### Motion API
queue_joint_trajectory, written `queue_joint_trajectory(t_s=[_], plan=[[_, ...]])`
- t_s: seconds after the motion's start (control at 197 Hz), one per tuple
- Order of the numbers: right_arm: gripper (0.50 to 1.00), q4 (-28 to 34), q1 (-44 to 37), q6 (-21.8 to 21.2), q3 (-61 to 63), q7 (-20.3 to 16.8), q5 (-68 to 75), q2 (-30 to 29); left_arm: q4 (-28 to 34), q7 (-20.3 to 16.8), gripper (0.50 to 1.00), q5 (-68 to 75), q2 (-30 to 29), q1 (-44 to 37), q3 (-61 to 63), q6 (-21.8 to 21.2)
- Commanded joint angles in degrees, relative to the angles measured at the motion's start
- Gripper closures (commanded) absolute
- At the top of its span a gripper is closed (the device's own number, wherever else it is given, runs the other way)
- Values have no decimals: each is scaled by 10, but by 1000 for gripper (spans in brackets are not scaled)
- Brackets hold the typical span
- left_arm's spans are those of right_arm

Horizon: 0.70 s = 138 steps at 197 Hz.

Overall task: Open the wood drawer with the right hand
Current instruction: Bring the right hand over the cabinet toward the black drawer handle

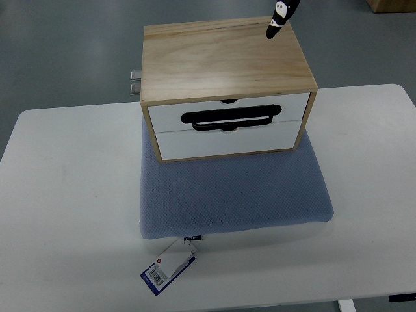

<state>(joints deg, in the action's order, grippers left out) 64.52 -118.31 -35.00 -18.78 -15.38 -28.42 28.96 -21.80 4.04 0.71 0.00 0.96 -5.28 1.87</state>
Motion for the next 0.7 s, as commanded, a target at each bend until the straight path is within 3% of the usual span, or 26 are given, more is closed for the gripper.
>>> queue_joint_trajectory(t_s=[0.0, 0.081, 0.148, 0.153, 0.3, 0.351, 0.366, 0.473, 0.697], plan=[[568, -3, -8, 0, -42, -26, 85, -25, 1, 0, 500, 0, 0, 0, 0, 0], [568, 3, -55, 0, -98, -52, 186, -53, 1, 0, 500, -1, 0, 0, -1, -1], [568, 6, -62, 0, -105, -53, 195, -58, 1, 0, 500, -1, 0, 0, -1, -1], [568, 17, -96, 0, -146, -56, 242, -71, 2, 0, 500, -1, 0, 0, -1, -1], [566, 67, -180, 0, -228, -61, 342, -94, 3, 0, 500, -1, 0, 0, -1, -1], [566, 67, -180, 0, -228, -61, 342, -94, 3, 0, 500, -1, 0, 0, -1, -1], [566, 99, -195, 0, -233, -61, 358, -95, 3, 0, 500, -1, 0, -1, -1, -1], [566, 153, -197, 5, -233, -61, 361, -99, 3, 1, 500, -1, 0, 0, -1, -1], [566, 161, -185, 64, -234, -62, 361, -139, 5, 0, 500, -1, 0, 0, 0, -1]])
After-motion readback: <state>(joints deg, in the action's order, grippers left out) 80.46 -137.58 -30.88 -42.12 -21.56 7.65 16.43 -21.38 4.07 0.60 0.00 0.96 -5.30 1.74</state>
